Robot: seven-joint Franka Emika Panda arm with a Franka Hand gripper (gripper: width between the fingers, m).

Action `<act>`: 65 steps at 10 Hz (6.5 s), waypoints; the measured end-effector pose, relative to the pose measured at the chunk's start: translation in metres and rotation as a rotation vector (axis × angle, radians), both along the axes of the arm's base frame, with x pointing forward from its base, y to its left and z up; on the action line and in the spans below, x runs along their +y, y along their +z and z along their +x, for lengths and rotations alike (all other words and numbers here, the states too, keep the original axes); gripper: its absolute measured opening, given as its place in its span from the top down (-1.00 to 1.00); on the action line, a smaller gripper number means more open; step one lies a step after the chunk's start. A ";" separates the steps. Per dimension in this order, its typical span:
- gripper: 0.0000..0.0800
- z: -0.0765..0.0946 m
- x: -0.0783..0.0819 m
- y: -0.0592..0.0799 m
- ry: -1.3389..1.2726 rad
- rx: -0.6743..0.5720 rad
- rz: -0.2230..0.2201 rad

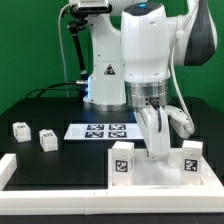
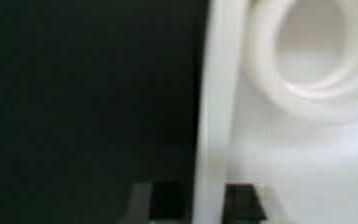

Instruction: Assemble square table

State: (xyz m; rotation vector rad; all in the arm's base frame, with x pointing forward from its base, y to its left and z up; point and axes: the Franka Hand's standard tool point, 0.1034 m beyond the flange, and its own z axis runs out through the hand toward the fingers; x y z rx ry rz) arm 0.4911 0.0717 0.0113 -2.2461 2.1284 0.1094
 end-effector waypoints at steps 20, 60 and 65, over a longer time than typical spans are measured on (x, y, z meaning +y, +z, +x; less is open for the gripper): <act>0.83 -0.019 -0.098 -0.001 0.973 -0.088 -0.114; 0.81 0.154 -0.018 0.018 3.042 -0.013 -0.353; -0.41 0.154 -0.019 0.017 3.035 -0.013 -0.349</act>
Offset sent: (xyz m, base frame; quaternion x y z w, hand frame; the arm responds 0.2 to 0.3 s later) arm 0.0000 0.0000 0.0000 0.0000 0.0000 0.0000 1.0000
